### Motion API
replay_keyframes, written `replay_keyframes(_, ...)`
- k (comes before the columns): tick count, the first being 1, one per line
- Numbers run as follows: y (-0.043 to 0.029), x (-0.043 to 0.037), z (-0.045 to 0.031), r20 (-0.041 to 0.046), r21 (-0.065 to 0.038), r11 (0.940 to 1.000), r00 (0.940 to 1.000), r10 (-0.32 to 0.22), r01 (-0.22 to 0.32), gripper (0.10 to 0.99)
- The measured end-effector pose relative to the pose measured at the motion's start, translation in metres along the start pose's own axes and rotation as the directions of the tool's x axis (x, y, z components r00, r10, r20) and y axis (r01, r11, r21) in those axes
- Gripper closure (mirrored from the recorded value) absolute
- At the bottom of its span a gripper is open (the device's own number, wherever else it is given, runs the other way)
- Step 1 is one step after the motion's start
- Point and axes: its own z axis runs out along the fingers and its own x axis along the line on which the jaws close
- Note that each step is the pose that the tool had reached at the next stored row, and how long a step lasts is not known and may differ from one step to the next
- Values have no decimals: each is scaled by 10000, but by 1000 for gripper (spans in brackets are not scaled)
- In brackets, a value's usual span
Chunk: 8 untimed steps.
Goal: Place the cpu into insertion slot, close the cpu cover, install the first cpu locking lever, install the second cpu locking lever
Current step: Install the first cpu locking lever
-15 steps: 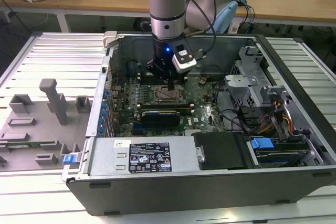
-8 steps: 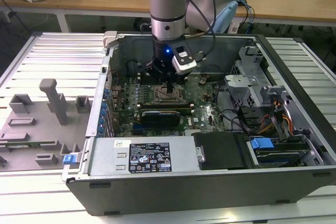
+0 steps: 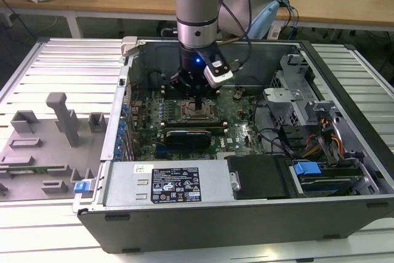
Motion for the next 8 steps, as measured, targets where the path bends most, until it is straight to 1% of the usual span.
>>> replay_keyframes(2,-2,8,0,6,-12,9999,9999,-139,139,980)
replay_keyframes(4,-2,8,-11,5,-11,9999,9999,-146,146,980)
replay_keyframes(8,-5,2,-93,10,-12,9999,9999,-144,144,980)
